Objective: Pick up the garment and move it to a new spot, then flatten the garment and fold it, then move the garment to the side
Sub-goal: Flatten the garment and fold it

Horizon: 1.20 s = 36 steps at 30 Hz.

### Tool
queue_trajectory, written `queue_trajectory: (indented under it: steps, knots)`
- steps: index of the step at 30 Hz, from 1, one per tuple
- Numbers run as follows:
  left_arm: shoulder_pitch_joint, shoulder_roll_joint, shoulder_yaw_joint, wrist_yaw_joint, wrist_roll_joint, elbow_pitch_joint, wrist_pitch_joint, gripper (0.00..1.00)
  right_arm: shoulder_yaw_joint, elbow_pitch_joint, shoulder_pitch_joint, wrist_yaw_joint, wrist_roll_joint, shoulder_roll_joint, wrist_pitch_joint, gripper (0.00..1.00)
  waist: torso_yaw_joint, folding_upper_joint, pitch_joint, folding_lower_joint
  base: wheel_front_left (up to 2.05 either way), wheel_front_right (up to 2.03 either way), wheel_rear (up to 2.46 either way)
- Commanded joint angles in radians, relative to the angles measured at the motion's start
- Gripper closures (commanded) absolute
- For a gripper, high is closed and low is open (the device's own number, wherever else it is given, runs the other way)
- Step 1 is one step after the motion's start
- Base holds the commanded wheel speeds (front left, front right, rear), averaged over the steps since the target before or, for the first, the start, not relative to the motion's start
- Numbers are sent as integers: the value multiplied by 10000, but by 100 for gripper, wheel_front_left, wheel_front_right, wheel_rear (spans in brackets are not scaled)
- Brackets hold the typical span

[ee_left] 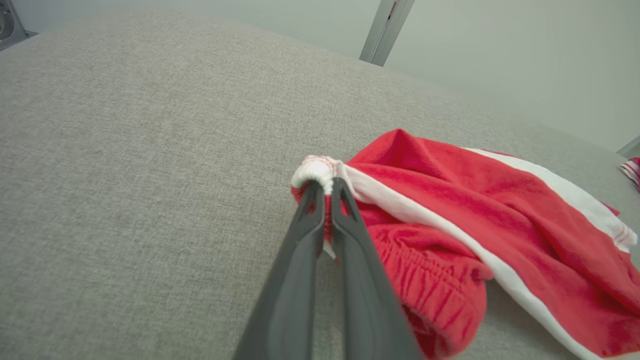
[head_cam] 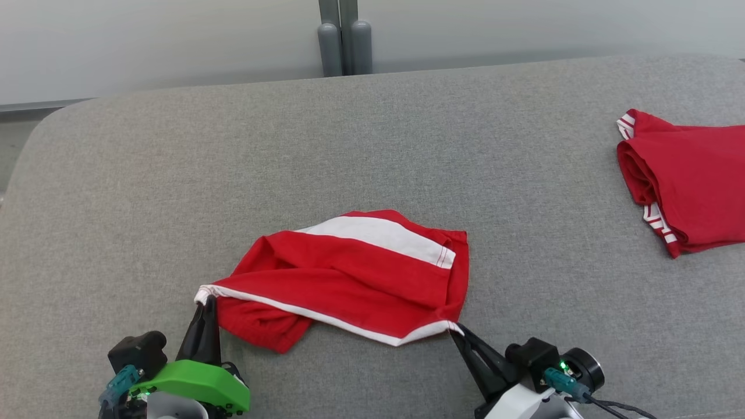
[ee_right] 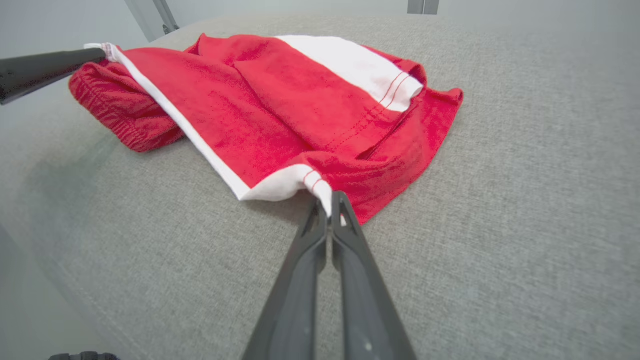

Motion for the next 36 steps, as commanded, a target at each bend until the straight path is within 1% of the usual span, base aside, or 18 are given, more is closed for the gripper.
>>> queue_trajectory:
  steps: [1, 7, 13, 17, 20, 26, 29, 32, 34, 36]
  knots:
    - [27, 84, 59, -40, 29, -79, -82, 100, -124, -228, 27, -6, 73, -31, -26, 100, -25, 0, -36, 0, 0, 0, 0]
    - [13, 46, 147, -180, 153, -706, -72, 100, -729, -1630, 76, -6, 181, -318, -26, 100, -122, 0, -203, 0, 0, 0, 0]
    - [-113, -103, 373, -389, 364, -2018, -67, 100, -1236, -2993, -17, -6, 410, -716, -25, 100, -218, 0, -355, 0, 0, 0, 0]
    - [-143, -198, 545, -543, 499, -3203, -68, 100, -1639, -3945, -5, -6, 627, -983, -26, 100, -304, 0, -498, 0, 0, 0, 0]
    - [-119, -308, 687, -668, 493, -4354, -70, 100, -2055, -4809, 28, -6, 756, -1171, -25, 100, -395, 0, -611, 0, 0, 0, 0]
    - [23, -321, 639, -812, 475, -6762, -18, 100, -3026, -6843, 249, -6, 497, -1585, -24, 100, -611, 0, -848, 0, 0, 0, 0]
    - [-25, -126, 599, -812, 440, -7862, 303, 100, -3525, -7806, 364, -6, 370, -1693, 203, 100, -709, 0, -907, 0, 0, 0, 0]
    - [-316, 53, 529, -765, 303, -8781, 901, 100, -3888, -8629, 394, -6, 342, -1787, 590, 100, -784, 0, -877, 0, 0, 0, 0]
    - [-598, 249, 572, -756, 243, -9002, 1351, 100, -4044, -8900, 247, -6, 402, -1879, 837, 100, -816, 0, -799, 0, 0, 0, 0]
    - [-1018, 272, 592, -726, -81, -8925, 1835, 100, -4100, -8945, -49, -6, 353, -2037, 1034, 100, -847, 0, -660, 0, 0, 0, 0]
